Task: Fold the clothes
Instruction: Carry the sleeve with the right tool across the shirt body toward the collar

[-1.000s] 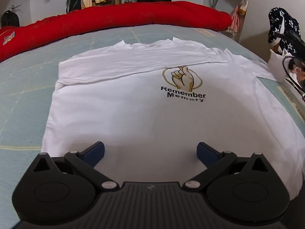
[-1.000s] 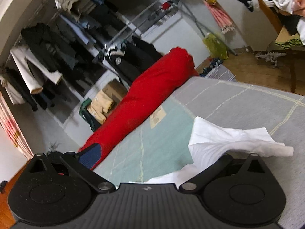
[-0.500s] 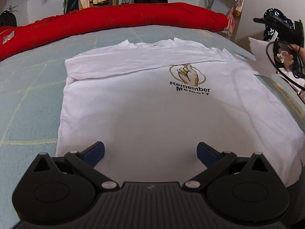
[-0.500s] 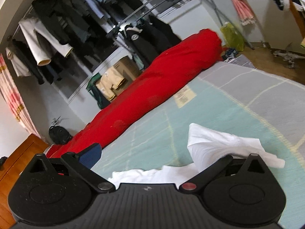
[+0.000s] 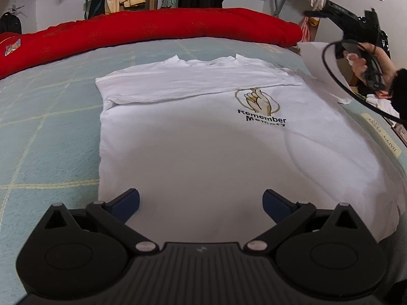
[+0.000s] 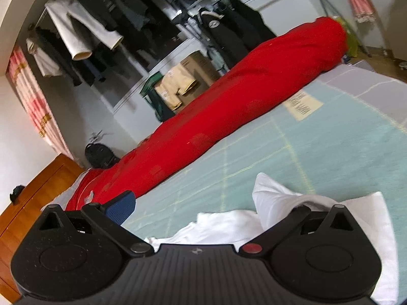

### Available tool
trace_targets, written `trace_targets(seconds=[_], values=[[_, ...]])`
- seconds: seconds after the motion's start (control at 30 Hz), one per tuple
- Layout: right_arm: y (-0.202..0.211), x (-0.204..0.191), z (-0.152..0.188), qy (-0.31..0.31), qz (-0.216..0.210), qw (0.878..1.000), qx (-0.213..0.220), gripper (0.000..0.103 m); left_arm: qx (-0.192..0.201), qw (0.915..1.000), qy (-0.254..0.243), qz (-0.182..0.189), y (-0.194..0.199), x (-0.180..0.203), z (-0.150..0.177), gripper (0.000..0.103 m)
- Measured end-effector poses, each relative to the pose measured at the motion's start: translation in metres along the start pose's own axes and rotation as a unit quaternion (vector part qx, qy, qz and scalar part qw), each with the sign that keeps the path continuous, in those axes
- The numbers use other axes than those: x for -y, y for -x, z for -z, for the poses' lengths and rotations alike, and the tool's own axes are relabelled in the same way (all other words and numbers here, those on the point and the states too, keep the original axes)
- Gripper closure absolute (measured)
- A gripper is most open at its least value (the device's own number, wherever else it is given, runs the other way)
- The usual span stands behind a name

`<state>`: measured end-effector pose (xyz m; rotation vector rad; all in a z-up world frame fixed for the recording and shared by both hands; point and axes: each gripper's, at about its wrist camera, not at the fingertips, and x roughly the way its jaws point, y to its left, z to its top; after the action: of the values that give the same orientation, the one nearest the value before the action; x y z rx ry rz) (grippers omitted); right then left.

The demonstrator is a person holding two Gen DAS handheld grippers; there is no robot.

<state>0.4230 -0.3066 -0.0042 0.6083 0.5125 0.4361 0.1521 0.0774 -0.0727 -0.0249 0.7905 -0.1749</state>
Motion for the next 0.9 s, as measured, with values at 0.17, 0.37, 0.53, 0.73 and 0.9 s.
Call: trace_targets(seconds=[0.17,0.37,0.53,0.73,0.9], values=[[-0.022,-0.022,0.007,0.006,-0.018,1.0,-0.012,0.0,-0.003,1.0,-0.004,0.001,0.002,-0.004,0.002,0.001],[-0.051,-0.051,0.018,0.017,-0.032,0.999,-0.03,0.0,-0.002,1.0,-0.001,0.003,0.005,-0.009,0.005,0.001],[-0.071,-0.076,0.029,0.03,-0.045,0.997,-0.046,0.0,-0.004,1.0,-0.002,0.004,0.007,-0.01,0.009,0.001],[-0.087,-0.107,0.044,0.068,-0.051,0.995,-0.05,0.0,-0.006,1.0,-0.007,0.003,0.008,-0.009,0.012,0.001],[-0.099,-0.135,0.056,0.107,-0.046,0.992,-0.049,0.0,-0.005,0.9999,-0.009,0.002,0.009,-0.008,0.015,0.001]])
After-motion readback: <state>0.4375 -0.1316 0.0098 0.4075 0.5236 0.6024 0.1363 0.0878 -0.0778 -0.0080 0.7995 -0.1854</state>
